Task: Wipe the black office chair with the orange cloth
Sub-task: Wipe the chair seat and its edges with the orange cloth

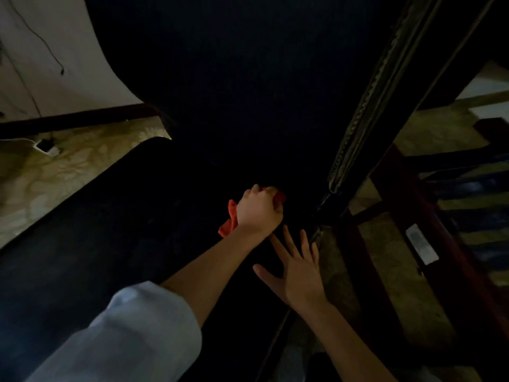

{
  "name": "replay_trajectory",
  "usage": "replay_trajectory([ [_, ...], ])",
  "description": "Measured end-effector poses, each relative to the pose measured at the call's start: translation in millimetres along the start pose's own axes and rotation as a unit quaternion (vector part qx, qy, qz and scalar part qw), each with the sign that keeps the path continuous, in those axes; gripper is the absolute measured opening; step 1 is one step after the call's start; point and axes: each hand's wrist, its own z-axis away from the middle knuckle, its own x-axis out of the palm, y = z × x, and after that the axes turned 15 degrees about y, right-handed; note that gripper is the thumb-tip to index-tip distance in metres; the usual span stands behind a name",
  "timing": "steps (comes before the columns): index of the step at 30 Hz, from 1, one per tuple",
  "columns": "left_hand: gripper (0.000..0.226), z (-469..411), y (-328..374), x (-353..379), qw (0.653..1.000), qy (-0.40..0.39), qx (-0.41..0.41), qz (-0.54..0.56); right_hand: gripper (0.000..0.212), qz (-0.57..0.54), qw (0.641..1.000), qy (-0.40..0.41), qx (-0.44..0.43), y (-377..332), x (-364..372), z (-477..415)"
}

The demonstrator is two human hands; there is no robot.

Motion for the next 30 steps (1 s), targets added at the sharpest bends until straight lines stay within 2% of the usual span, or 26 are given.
replay_trajectory([
  [2,0.035,5,7,3,0.999,-0.036,0.035,0.013,0.114,-0.008,1.000,-0.019,-0.006,2,-5,-1],
  [6,0.034,1,6,2,0.991,-0.102,0.081,0.030,0.091,-0.043,0.999,-0.031,-0.009,9,-20,2],
  [10,0.034,-3,3,-1,0.997,-0.055,0.062,0.003,0.101,-0.024,1.000,0.010,0.010,9,-27,24],
  [12,0.034,9,16,3,0.999,-0.023,0.026,-0.008,0.077,-0.050,0.998,-0.009,0.040,9,-33,23],
  [13,0.035,16,22,5,1.000,-0.013,0.014,-0.006,0.065,-0.045,0.998,-0.038,0.036,11,-37,21],
  [14,0.036,21,27,7,1.000,-0.011,0.012,-0.001,0.061,-0.029,0.997,-0.069,0.018,14,-39,18],
  [17,0.037,29,33,7,0.997,-0.046,0.059,0.008,0.066,0.015,0.990,-0.137,-0.020,19,-42,20],
  [21,0.037,28,27,0,0.982,-0.096,0.160,-0.020,0.067,0.033,0.991,-0.129,-0.028,19,-39,29],
  [22,0.037,24,24,-1,0.981,-0.090,0.166,-0.033,0.067,0.041,0.991,-0.126,-0.030,19,-38,30],
  [27,0.036,30,29,9,0.996,-0.007,0.086,-0.017,0.067,0.032,0.992,-0.120,-0.031,20,-34,28],
  [30,0.037,36,25,6,0.986,-0.077,0.148,-0.003,0.066,0.041,0.991,-0.125,-0.025,22,-34,26],
])
